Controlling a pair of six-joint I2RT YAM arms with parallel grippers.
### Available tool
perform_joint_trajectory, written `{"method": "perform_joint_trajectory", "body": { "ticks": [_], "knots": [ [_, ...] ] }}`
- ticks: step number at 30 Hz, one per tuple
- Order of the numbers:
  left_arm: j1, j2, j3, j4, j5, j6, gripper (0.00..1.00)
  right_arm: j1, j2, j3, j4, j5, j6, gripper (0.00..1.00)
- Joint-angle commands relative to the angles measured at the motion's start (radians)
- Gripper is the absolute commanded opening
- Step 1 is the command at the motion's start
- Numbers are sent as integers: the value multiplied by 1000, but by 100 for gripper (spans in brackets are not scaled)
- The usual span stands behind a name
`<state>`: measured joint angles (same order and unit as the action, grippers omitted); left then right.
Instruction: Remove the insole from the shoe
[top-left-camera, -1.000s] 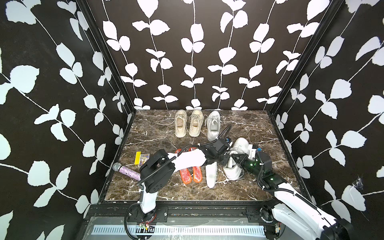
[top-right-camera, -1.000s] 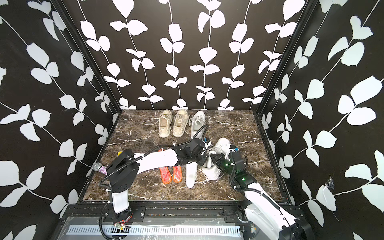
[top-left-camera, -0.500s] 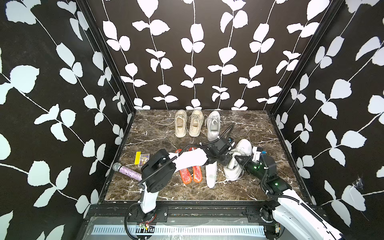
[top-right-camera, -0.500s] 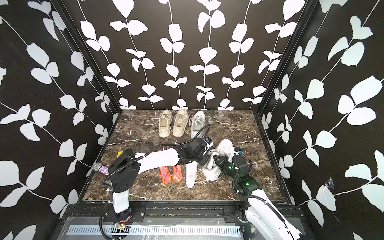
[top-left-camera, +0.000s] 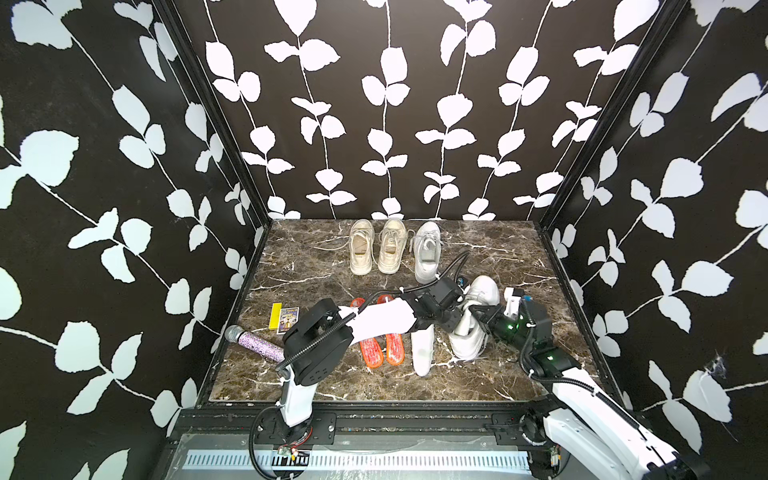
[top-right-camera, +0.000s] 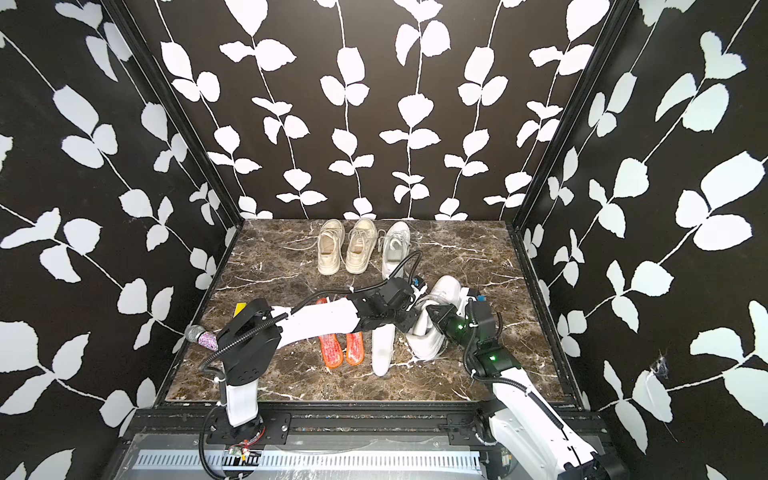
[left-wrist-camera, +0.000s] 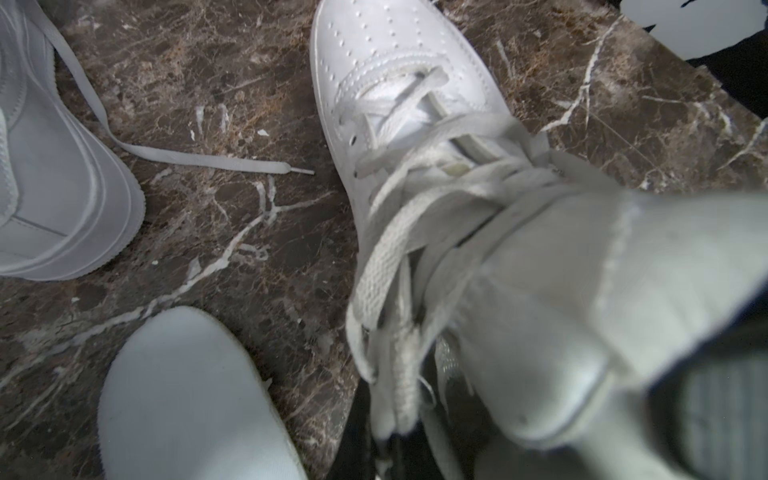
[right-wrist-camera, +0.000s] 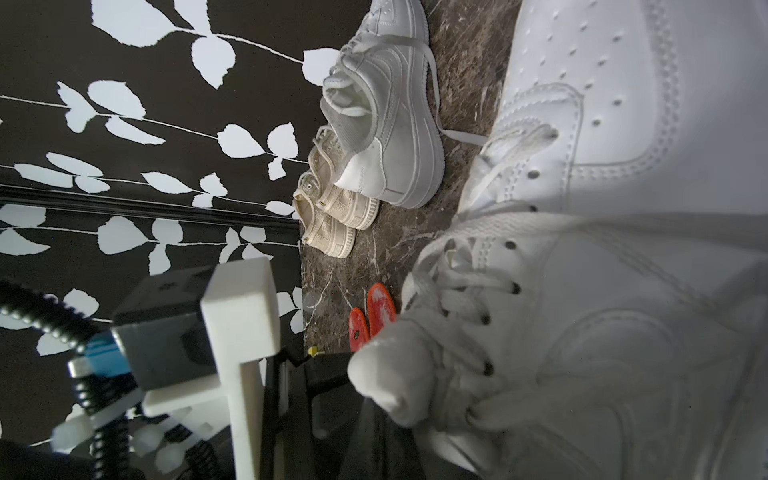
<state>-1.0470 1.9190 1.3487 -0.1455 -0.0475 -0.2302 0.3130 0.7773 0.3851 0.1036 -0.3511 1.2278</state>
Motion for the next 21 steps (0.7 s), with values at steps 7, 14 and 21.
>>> {"method": "perform_joint_trajectory", "body": {
  "ticks": [7,14,21],
  "knots": [
    [13,43,-34,-115,-114,-8,0,-23,-108,87,175,9,76,0],
    [47,49,9,-127,-103,-50,0,-24,-125,112,10,-21,-48,0],
    [67,127,210,-185,-96,-67,0,-25,-165,116,-130,-55,-148,0]
  ]
}}
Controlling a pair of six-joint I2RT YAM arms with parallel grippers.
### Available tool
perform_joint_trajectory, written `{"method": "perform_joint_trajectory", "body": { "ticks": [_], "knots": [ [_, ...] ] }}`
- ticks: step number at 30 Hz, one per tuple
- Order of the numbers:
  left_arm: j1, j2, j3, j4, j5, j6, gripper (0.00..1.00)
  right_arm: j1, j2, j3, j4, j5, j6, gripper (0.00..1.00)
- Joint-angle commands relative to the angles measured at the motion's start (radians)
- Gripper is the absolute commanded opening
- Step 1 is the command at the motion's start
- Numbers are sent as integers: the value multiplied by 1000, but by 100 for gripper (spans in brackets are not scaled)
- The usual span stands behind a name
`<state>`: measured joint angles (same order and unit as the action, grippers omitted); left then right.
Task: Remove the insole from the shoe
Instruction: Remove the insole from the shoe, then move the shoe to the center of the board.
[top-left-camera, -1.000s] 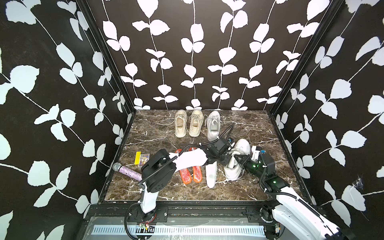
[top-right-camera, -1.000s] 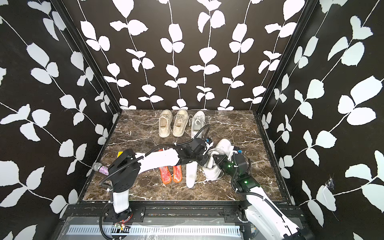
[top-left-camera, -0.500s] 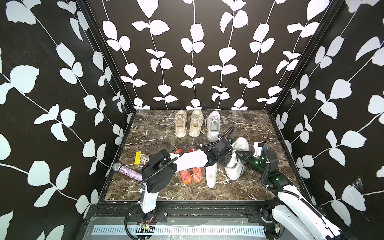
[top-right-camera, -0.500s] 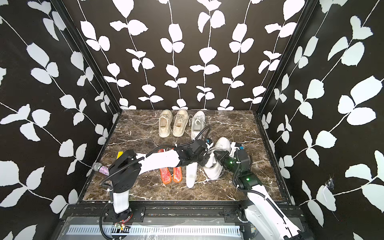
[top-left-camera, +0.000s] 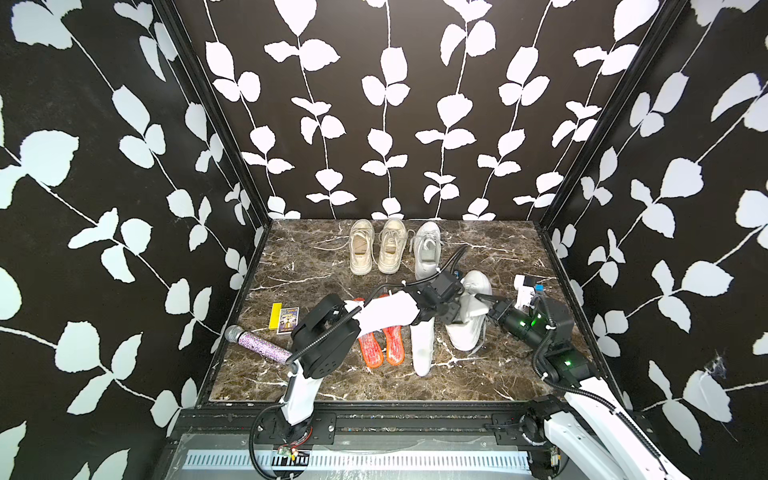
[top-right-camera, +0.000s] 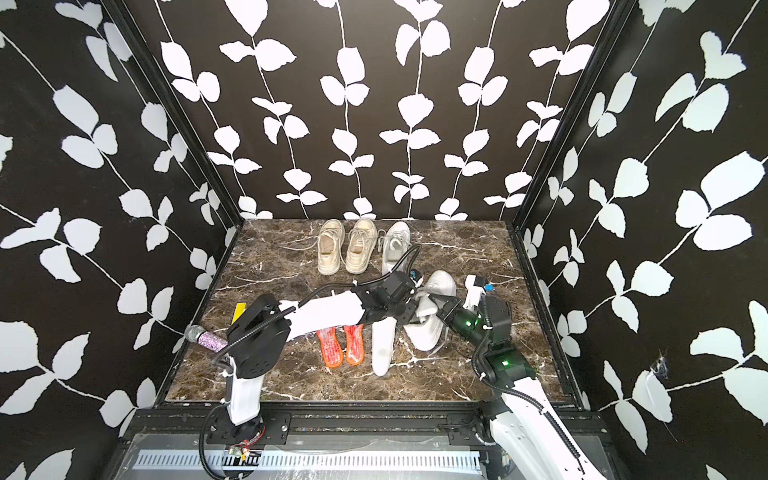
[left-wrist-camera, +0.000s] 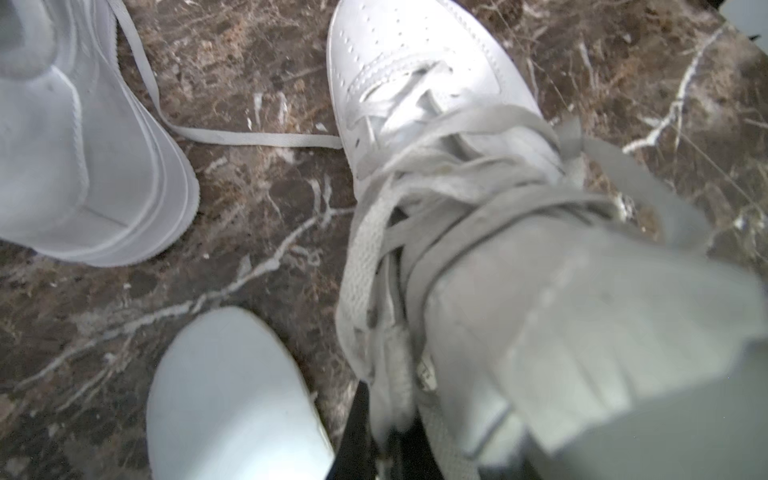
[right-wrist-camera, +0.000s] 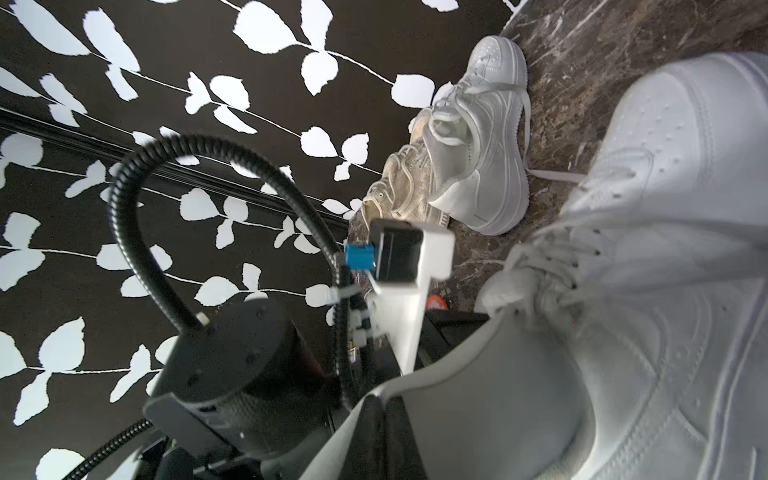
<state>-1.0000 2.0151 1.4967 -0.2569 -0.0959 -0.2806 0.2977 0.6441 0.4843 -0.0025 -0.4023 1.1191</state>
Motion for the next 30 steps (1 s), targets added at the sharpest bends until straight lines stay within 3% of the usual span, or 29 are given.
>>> {"method": "perform_joint_trajectory", "body": {
  "ticks": [1,12,20,24,30],
  "knots": [
    [22,45,96,-79,-46,-20,0,-9,-45,28,-44,-3,-51,0],
    [58,268,530,-183,-116,4,0,-12,-176,230,-448,99,-311,0],
    [75,405,796,-211,-157,84,0,-12,-210,205,-495,103,-338,0],
    [87,453,873,-158,-212,150,0,-12,-190,141,-501,112,-424,0],
    [149,528,981,-115,-176,139,0,-9,-125,46,-481,87,-460,0]
  ]
}}
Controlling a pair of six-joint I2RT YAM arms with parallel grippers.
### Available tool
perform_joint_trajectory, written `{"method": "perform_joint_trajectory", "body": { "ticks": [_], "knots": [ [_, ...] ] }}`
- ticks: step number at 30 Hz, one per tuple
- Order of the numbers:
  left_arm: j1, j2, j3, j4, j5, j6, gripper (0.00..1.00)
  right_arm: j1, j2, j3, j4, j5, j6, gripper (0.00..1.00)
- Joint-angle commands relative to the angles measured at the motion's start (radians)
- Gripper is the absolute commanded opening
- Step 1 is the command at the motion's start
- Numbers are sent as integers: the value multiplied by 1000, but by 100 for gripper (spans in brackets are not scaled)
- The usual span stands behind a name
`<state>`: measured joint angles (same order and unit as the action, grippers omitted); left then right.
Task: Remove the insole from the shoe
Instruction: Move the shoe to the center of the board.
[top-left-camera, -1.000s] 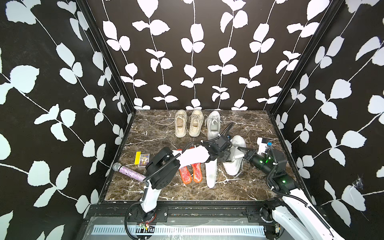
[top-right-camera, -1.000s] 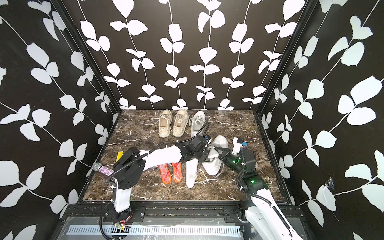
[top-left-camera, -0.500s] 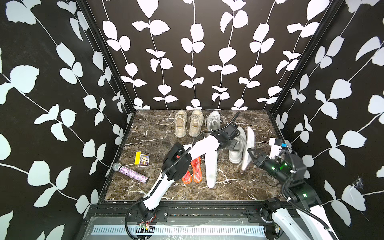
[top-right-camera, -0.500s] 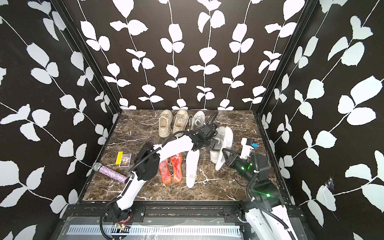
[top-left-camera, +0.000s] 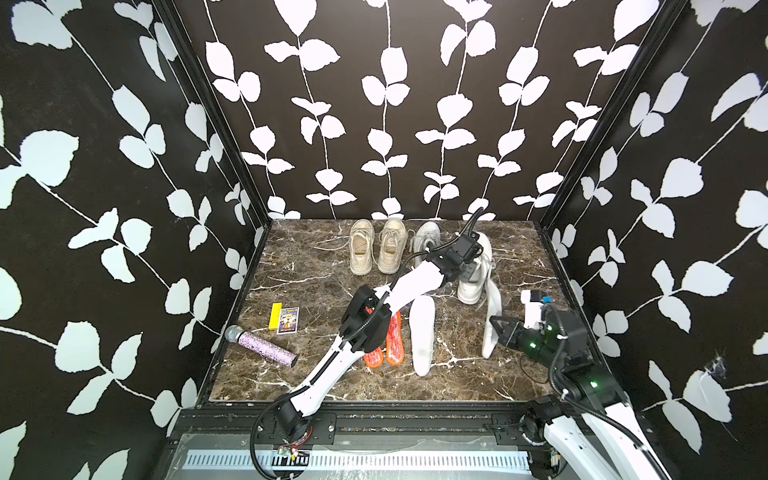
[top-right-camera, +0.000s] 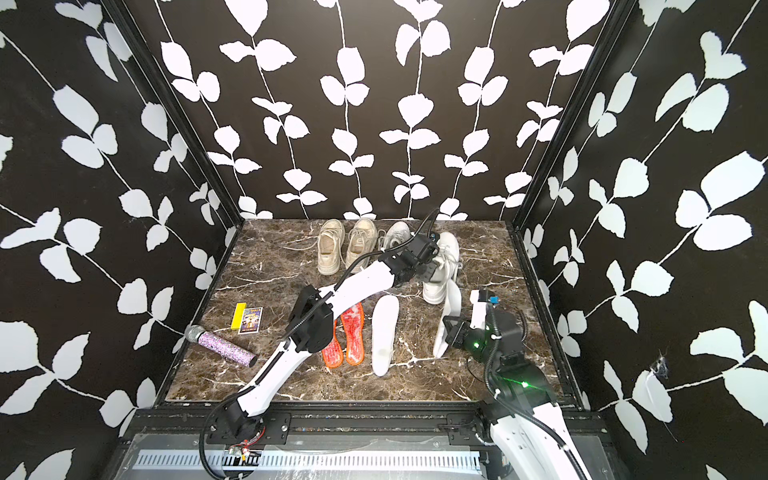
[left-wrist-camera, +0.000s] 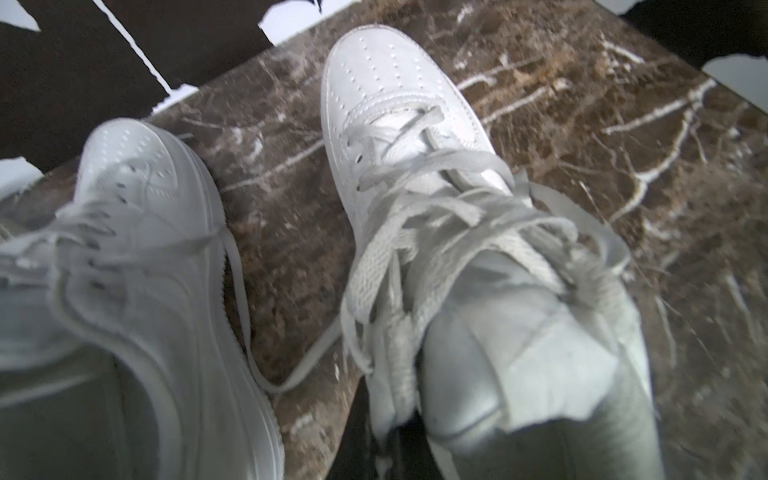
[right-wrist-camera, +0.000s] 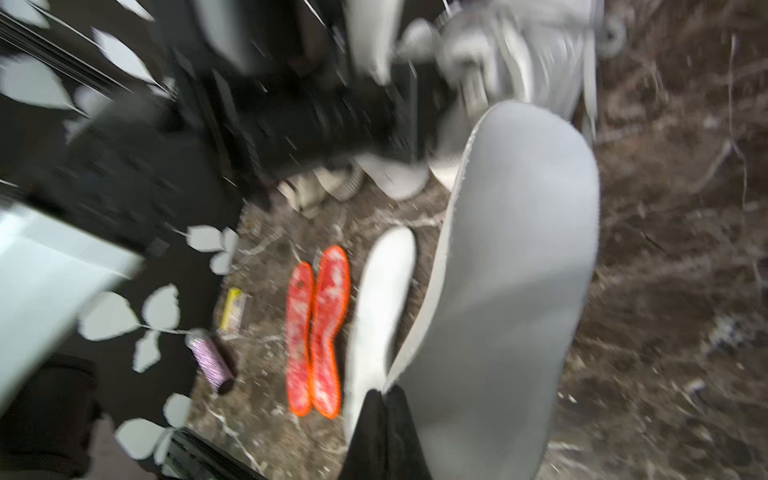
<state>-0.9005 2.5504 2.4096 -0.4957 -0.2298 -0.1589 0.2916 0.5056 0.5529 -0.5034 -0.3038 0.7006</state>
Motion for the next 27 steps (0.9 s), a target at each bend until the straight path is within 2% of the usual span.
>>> {"method": "perform_joint_trajectory", "body": {
  "ticks": [1,6,12,21,27],
  "knots": [
    [56,1,77,133,-32,16,0,1,19,-38,30,-12,-36,0],
    [77,21,90,173,-10,18,0,37,52,-89,80,10,-24,0],
    [89,36,105,175,26,16,0,154,155,-94,130,122,-46,0],
    [96,-13,77,135,78,-2,16,271,345,-58,223,216,-99,0],
    [101,-78,12,124,113,-24,21,357,481,-32,270,273,-122,0]
  ]
}}
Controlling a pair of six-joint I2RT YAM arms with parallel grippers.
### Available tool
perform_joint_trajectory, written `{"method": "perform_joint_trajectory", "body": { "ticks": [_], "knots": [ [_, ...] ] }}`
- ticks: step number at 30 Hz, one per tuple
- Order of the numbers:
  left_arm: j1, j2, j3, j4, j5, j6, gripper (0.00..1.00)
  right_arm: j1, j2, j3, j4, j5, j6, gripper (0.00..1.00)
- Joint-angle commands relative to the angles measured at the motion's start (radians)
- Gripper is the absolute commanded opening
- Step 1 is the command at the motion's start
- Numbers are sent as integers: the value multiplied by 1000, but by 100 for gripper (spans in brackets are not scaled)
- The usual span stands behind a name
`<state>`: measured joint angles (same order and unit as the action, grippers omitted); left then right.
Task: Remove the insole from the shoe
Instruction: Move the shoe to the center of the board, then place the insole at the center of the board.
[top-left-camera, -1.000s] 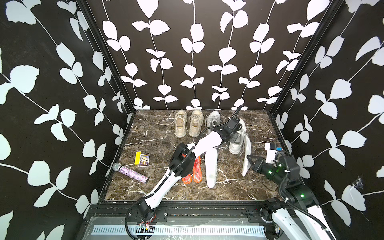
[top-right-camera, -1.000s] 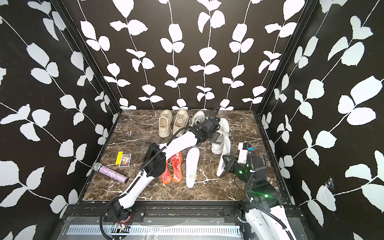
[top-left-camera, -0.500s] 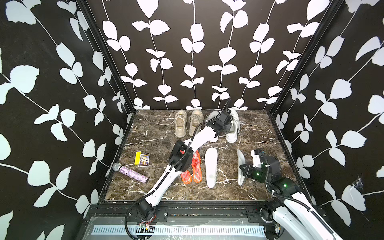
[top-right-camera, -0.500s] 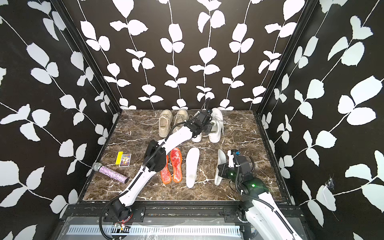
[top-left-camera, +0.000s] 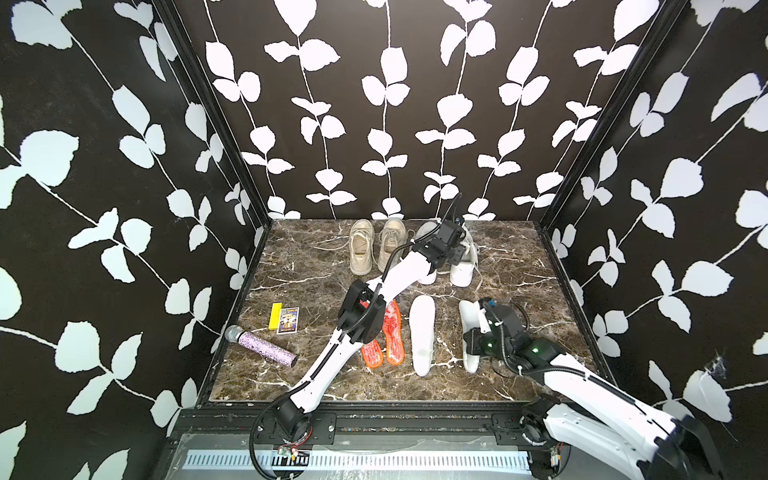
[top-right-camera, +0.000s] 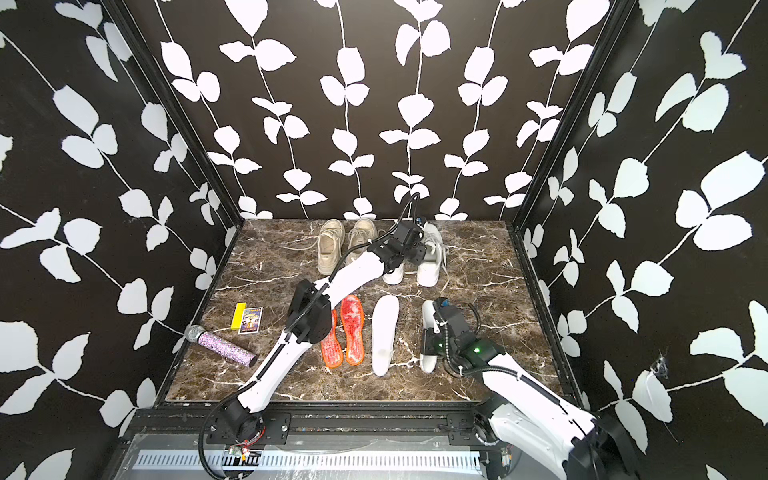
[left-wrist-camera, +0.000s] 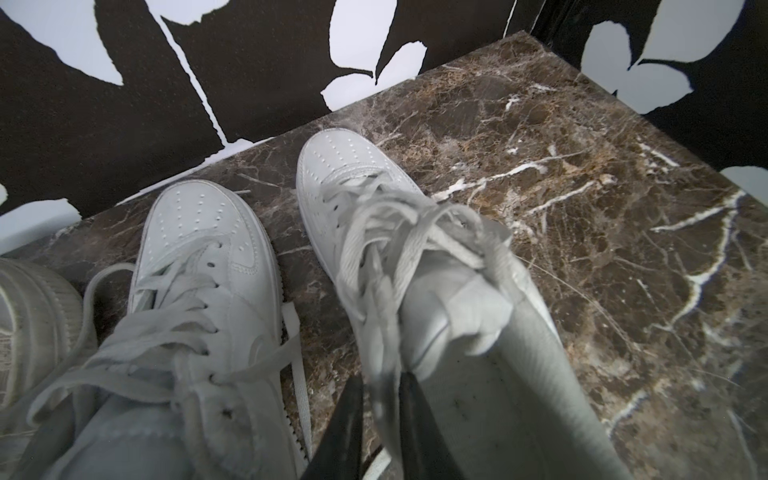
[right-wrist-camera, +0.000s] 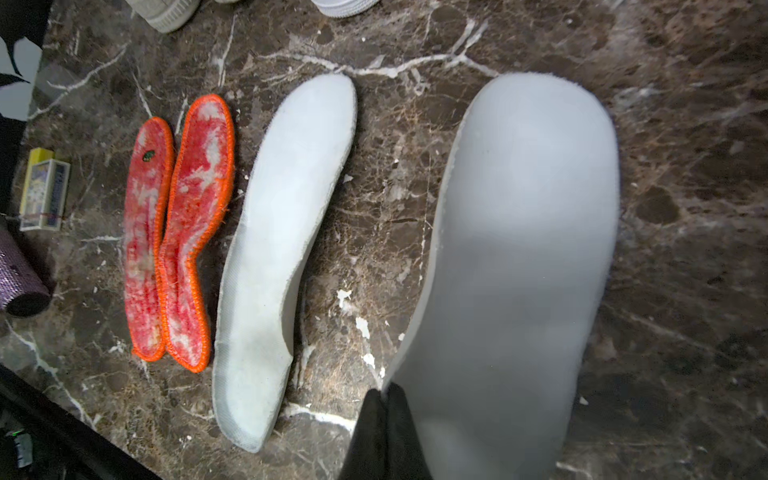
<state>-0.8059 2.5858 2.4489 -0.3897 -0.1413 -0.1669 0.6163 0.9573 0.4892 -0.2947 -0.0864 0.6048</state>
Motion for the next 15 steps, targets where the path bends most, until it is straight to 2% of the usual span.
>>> {"method": "perform_joint_trajectory", "body": {
  "ticks": [1,6,15],
  "knots": [
    [7,-126,-35,12,31,-19,21,43,51,37,71,62,-26,0],
    [11,-213,-112,-19,49,-30,29,98,134,57,105,86,-24,0],
    [39,-502,-542,100,34,-64,41,141,202,64,97,113,-31,0]
  ]
}}
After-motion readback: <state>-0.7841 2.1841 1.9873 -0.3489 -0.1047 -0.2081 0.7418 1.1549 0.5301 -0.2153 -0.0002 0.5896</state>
